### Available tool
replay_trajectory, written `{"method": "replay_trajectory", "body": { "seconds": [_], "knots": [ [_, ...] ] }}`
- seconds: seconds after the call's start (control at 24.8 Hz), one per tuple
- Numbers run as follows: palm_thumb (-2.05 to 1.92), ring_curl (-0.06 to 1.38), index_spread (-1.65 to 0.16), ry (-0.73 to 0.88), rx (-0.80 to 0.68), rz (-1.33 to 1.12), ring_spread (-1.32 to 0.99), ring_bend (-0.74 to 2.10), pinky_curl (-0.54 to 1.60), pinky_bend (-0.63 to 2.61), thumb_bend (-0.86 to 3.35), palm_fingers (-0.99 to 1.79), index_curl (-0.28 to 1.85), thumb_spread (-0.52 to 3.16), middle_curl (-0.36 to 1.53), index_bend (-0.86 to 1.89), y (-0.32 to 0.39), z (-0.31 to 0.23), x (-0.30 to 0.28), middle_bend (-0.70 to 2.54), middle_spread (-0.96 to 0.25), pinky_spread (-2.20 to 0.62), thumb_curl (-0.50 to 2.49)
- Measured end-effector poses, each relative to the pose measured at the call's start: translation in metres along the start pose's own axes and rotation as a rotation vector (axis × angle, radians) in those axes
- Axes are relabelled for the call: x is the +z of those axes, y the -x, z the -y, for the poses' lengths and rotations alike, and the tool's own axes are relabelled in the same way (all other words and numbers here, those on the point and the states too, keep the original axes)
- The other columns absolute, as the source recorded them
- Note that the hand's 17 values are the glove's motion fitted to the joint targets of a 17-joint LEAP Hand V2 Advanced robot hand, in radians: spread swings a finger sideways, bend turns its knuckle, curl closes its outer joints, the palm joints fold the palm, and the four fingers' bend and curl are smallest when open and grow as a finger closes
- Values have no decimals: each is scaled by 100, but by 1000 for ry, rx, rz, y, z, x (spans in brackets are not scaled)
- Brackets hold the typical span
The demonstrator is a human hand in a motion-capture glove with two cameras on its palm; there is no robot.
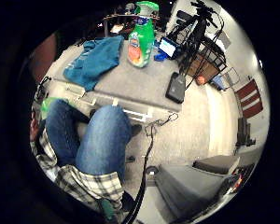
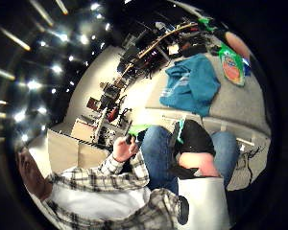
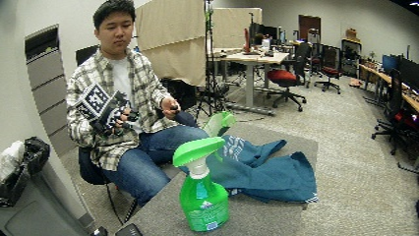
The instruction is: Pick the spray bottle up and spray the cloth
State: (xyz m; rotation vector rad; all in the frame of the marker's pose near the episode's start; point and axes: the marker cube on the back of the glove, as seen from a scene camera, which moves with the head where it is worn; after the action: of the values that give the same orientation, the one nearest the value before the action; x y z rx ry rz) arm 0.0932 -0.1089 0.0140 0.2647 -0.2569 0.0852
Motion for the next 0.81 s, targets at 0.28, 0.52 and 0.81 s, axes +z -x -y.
{"method": "replay_trajectory", "body": {
  "seconds": [0.28,0.52,0.81],
  "knots": [
    [65,23,-30,-60,71,206,2,35,20,42,15,50,26,108,27,15,-40,73,-1,21,-6,19,41],
    [69,25,-28,-81,144,357,2,34,22,43,12,50,27,106,30,14,-73,118,10,23,-5,18,43],
    [73,27,-26,-91,190,487,1,35,23,45,8,47,26,104,31,13,-111,157,23,21,-3,18,46]
  ]
}}
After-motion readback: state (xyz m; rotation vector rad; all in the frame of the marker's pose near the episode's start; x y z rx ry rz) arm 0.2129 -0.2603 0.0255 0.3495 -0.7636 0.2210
